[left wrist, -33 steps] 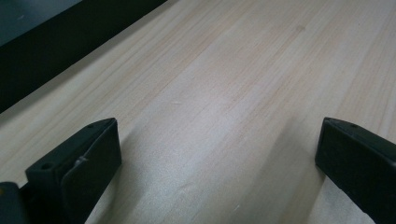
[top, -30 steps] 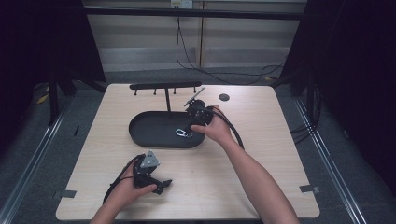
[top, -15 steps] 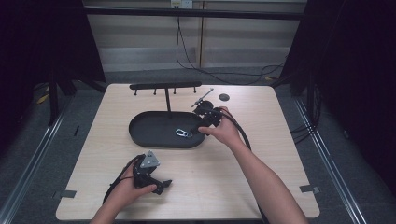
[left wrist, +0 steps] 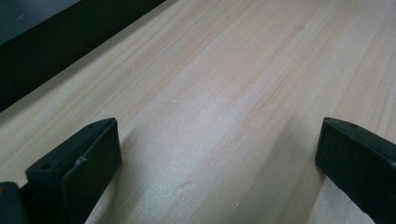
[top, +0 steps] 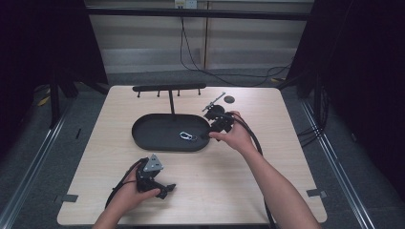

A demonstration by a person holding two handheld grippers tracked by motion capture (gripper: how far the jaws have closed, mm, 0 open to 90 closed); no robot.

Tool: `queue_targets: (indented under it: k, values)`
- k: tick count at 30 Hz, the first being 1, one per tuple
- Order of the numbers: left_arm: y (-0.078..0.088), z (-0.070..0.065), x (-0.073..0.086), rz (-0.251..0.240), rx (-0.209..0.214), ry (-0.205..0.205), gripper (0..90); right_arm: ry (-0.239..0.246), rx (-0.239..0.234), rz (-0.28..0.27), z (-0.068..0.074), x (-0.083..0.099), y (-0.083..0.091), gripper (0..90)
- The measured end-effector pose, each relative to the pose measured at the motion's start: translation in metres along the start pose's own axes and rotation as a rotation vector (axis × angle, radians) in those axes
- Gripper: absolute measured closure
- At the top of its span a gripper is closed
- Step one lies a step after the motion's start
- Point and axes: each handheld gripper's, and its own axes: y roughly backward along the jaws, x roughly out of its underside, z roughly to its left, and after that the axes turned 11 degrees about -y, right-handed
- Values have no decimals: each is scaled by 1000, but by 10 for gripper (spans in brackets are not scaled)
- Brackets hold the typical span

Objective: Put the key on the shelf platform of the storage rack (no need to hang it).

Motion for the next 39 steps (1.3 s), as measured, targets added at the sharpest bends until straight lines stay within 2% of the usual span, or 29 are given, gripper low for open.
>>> queue_targets:
  k: [11, 39]
  values:
    - [0, 0, 0, 0, 0, 0, 0, 4, -15, -9, -1, 8, 8, 285]
    - [0, 1, 0, 8, 1, -10, 0, 8, -11, -38, -7, 40, 34, 290]
